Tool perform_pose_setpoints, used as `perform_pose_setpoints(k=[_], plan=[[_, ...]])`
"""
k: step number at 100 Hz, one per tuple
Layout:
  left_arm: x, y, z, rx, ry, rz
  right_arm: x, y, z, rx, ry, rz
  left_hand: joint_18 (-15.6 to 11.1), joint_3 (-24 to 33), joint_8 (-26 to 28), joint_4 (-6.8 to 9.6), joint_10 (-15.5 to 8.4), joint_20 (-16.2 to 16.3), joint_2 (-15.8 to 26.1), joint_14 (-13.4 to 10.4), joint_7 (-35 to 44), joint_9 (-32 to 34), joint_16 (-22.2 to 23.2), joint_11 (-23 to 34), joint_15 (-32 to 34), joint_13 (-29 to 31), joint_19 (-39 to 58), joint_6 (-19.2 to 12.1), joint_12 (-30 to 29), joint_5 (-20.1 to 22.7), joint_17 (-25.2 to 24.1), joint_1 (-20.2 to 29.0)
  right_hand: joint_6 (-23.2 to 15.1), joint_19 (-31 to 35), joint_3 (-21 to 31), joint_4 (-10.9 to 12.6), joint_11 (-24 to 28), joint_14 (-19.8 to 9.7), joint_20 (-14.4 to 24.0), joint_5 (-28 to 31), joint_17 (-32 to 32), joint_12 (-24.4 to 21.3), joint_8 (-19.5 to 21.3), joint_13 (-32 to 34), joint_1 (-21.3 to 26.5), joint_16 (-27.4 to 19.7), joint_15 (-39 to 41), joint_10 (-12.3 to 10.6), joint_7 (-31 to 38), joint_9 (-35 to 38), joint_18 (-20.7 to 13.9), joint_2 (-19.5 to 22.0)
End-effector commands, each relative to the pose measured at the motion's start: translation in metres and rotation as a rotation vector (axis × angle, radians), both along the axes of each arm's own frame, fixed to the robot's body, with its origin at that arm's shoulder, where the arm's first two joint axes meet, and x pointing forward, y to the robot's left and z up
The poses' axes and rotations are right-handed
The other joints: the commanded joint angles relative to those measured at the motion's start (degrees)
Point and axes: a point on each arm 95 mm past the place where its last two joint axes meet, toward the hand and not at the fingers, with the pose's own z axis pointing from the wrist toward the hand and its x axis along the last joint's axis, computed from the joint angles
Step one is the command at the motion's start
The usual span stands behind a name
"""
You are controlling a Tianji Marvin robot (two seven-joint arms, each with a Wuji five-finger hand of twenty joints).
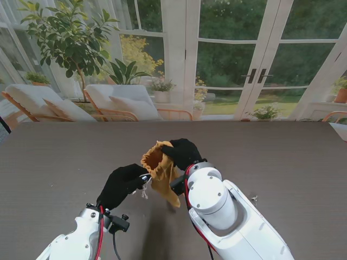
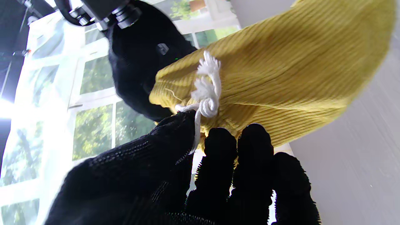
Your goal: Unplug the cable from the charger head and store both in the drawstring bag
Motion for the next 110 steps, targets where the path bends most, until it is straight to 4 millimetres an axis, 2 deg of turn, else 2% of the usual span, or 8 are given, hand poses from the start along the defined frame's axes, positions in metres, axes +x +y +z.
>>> perform_pose_setpoints(k=[1,36,50,66,68,81,97,110], plan=[[-0.002,-0.004,0.005,-0.017,-0.009,-0.027,-0.003,0.003,0.0,0.012,0.003,0.016,-3.35,-0.5,5.69,-1.99,-1.22,1.25,2.79,1.68,15.25,0.66,1.09,0.29,1.76,-1.56,0.51,1.53,-0.32,10.26,-1.41,-1.6,7.32,6.56,0.31,-1.12,-0.84,-9.2,2.92,1.88,29.64,1.29,1.07,-0.86,1.63,-0.3,4.04,6.79,3.25,5.16,0.26,-0.8],[-0.001,-0.005,0.012,-0.191,-0.001,-0.047,-0.003,0.003,-0.003,0.014,0.009,0.016,-3.11,-0.24,5.45,-1.43,-2.02,1.82,2.45,2.24,13.06,4.03,1.52,-3.31,1.33,-0.83,0.65,1.81,-2.34,11.14,-1.02,-1.25,7.11,6.56,0.1,-1.19,-0.85,-9.2,2.92,1.64,29.64,1.31,1.2,-0.86,1.61,-0.32,4.04,6.79,3.19,5.16,0.26,-0.65],[0.0,-0.005,0.016,-0.221,-0.012,-0.044,-0.004,0.003,-0.005,0.016,0.01,0.017,-0.99,-0.12,5.09,-1.21,-2.29,1.83,2.42,2.82,12.32,7.92,0.68,-5.88,1.16,3.76,1.77,3.05,-6.78,11.58,3.72,-1.01,6.91,6.51,0.01,-1.24,-0.95,-9.2,2.9,1.42,29.62,1.29,1.24,-0.86,1.44,-0.32,4.05,6.74,3.12,5.12,0.28,-0.36],[0.005,-0.005,0.025,-0.246,-0.062,-0.019,-0.003,0.002,-0.006,0.011,-0.001,0.021,0.26,0.4,5.17,-0.72,-2.3,-0.04,3.01,2.09,12.44,11.08,-0.7,-6.22,1.2,8.56,3.26,3.59,-10.28,12.99,10.0,-1.74,6.32,5.61,-0.1,-1.29,-1.43,-8.81,2.61,0.91,29.44,1.32,1.38,-0.87,1.2,-0.49,3.75,6.53,3.1,5.04,0.79,-0.29],[0.005,-0.005,0.026,-0.249,-0.07,-0.015,-0.003,0.002,-0.006,0.013,-0.003,0.021,0.32,0.72,5.4,-0.54,-2.46,-1.75,3.09,1.78,12.42,11.39,-1.44,-5.7,1.29,9.27,4.11,3.53,-11.23,13.29,10.84,-2.12,6.32,5.49,-0.12,-1.32,-1.54,-8.72,2.58,0.87,29.42,1.34,1.38,-0.87,1.25,-0.54,3.69,6.55,3.06,5.0,0.92,-0.3],[0.01,-0.004,0.037,-0.26,-0.123,-0.006,-0.004,0.001,-0.007,0.019,-0.011,0.022,0.54,1.37,5.57,0.07,-3.36,-5.95,3.44,-0.02,12.68,13.26,-3.22,-5.88,0.92,12.45,6.32,2.71,-14.11,14.48,14.92,-3.19,6.04,4.69,-0.48,-1.83,-2.42,-8.09,2.41,0.49,29.19,1.41,1.27,-0.91,1.51,-0.79,3.46,6.69,2.82,4.86,1.71,-0.19],[0.015,-0.005,0.052,-0.303,-0.164,-0.008,-0.004,0.0,-0.007,0.028,-0.022,0.029,0.67,1.5,5.65,0.23,-3.82,-6.38,3.62,-0.47,12.83,13.85,-3.28,-6.1,1.01,13.24,6.93,2.21,-14.26,14.82,15.93,-3.54,5.1,2.04,-0.81,-3.06,-4.85,-5.87,1.95,-0.5,28.68,2.16,0.88,-0.96,1.62,-1.69,2.72,7.03,2.39,4.74,4.35,-0.34],[0.02,-0.003,0.059,-0.318,-0.177,-0.007,-0.005,-0.001,-0.009,0.036,-0.035,0.036,0.68,1.54,5.66,0.25,-3.72,-6.45,3.55,-0.63,12.8,13.87,-3.18,-6.17,1.13,13.25,7.17,2.3,-14.25,14.75,16.08,-3.5,3.41,-3.86,-1.96,-5.99,-8.56,-1.86,0.59,-1.99,27.46,3.28,0.01,-1.1,2.66,-3.6,0.4,8.11,1.18,2.85,10.2,-0.51]])
